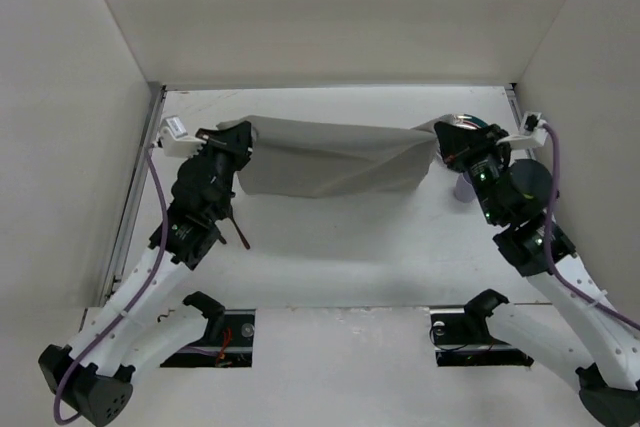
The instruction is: Set the dinner table for one person
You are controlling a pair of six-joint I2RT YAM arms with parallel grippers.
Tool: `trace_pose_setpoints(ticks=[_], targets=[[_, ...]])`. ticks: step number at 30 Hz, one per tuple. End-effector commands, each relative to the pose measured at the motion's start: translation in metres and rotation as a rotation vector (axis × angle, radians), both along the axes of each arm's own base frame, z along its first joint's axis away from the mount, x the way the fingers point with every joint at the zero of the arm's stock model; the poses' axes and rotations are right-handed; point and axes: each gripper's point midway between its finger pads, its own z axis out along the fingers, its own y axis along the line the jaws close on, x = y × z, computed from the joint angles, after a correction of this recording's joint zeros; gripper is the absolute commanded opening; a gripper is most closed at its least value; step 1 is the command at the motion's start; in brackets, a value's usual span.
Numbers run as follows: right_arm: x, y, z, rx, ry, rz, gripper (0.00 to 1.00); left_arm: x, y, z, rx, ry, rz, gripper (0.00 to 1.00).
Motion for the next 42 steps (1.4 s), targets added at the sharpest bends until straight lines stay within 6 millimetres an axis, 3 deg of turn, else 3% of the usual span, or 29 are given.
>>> trace_pose_setpoints(ticks=[1,4,7,15,19,21,23,25,27,28,29,33,36,40,42], targets=[[-0.022,-0.022,0.092,0.053,-0.193,-0.073,0.0,-0.006,0.02,0.073,0.037,-0.15,0.066,0.0],[-0.018,-0.009,0.113,0.041,-0.214,-0.037,0.0,0.0,0.022,0.092,0.042,-0.175,0.074,0.0],[0.006,0.0,0.108,0.012,-0.188,-0.027,0.0,0.018,0.025,0.092,0.058,-0.157,0.084,0.0],[0.132,0.026,0.079,0.003,-0.045,0.065,0.0,0.113,0.036,0.069,0.053,-0.033,0.098,0.0],[0.193,0.04,0.103,-0.013,-0.034,0.111,0.0,0.167,0.054,0.084,0.034,0.008,0.111,0.0],[0.202,0.041,0.128,-0.018,-0.052,0.114,0.0,0.177,0.057,0.108,0.004,-0.013,0.084,0.0],[0.196,0.036,0.153,-0.027,-0.103,0.104,0.0,0.171,0.066,0.133,-0.005,-0.059,0.091,0.0],[0.187,0.032,0.161,-0.032,-0.132,0.095,0.0,0.159,0.07,0.139,0.0,-0.078,0.096,0.0],[0.184,0.034,0.138,-0.04,-0.101,0.108,0.01,0.146,0.07,0.111,-0.007,-0.049,0.091,0.0],[0.183,0.036,0.116,-0.044,-0.073,0.116,0.01,0.141,0.069,0.092,-0.01,-0.029,0.091,0.0],[0.183,0.037,0.092,-0.043,-0.044,0.119,0.01,0.133,0.068,0.061,-0.016,0.004,0.092,0.01],[0.17,0.044,-0.04,-0.025,0.13,0.141,0.02,0.098,0.052,-0.077,-0.083,0.187,0.059,0.02],[0.153,0.048,-0.135,-0.024,0.277,0.154,0.02,0.067,0.044,-0.162,-0.088,0.322,0.039,0.03],[0.125,0.046,-0.236,-0.014,0.459,0.156,0.02,0.024,0.047,-0.243,-0.052,0.487,0.035,0.07],[0.111,0.045,-0.259,0.004,0.493,0.153,0.02,0.008,0.05,-0.263,-0.035,0.533,0.04,0.11]])
